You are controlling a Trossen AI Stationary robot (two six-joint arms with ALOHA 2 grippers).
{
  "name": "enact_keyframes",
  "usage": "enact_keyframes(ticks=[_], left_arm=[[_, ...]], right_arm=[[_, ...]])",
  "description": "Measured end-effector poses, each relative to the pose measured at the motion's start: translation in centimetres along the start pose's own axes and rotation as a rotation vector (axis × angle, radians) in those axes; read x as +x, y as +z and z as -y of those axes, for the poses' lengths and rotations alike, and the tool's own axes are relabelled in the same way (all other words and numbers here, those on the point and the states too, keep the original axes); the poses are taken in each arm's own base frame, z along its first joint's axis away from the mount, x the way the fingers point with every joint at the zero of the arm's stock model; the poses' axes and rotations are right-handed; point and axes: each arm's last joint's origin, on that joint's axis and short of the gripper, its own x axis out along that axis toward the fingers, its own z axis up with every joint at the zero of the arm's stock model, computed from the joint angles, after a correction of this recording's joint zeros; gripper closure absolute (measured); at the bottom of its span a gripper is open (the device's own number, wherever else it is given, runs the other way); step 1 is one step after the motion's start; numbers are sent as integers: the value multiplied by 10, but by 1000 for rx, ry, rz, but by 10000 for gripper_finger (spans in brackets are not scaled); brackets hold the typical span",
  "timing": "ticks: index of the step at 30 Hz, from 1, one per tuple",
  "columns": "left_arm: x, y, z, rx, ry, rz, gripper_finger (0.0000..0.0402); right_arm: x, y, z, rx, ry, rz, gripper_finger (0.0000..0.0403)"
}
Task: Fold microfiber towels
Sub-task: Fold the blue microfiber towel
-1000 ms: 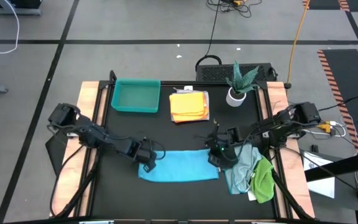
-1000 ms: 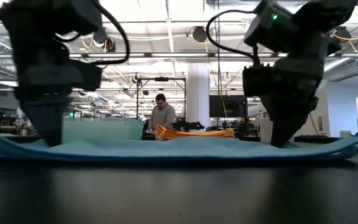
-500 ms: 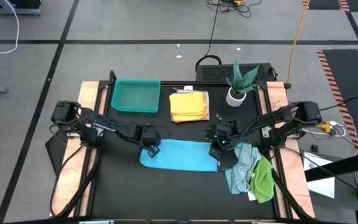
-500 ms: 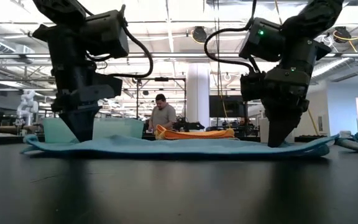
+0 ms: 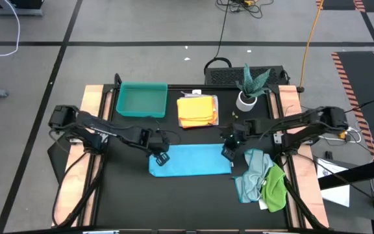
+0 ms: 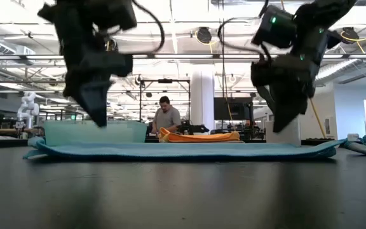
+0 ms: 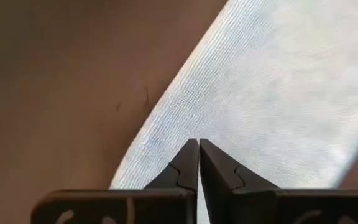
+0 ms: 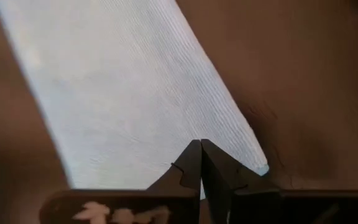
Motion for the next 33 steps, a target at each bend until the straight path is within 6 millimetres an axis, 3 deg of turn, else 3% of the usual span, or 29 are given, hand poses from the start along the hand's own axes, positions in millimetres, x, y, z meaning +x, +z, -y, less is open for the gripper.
enact_keyframes(ticks=[6, 10, 16, 20, 25, 33], left_arm=[[-35, 13, 2, -3, -35, 110, 398], [-45, 18, -4, -31, -16, 177, 392], [-45, 20, -10, -16, -39, 128, 358], [-42, 22, -13, 22, -79, 85, 339], [-41, 20, -16, 19, -47, 60, 320], [-41, 14, -21, -13, 7, -5, 324]], right_arm=[[-26, 1, -1, 22, 65, 73, 395], [-27, 1, 7, 60, 84, 26, 364], [-23, 3, 13, 99, 109, -18, 290], [-25, 4, 12, 101, 130, -4, 260], [-24, 2, 13, 84, 117, -27, 253], [-23, 4, 25, 36, 84, -42, 251]])
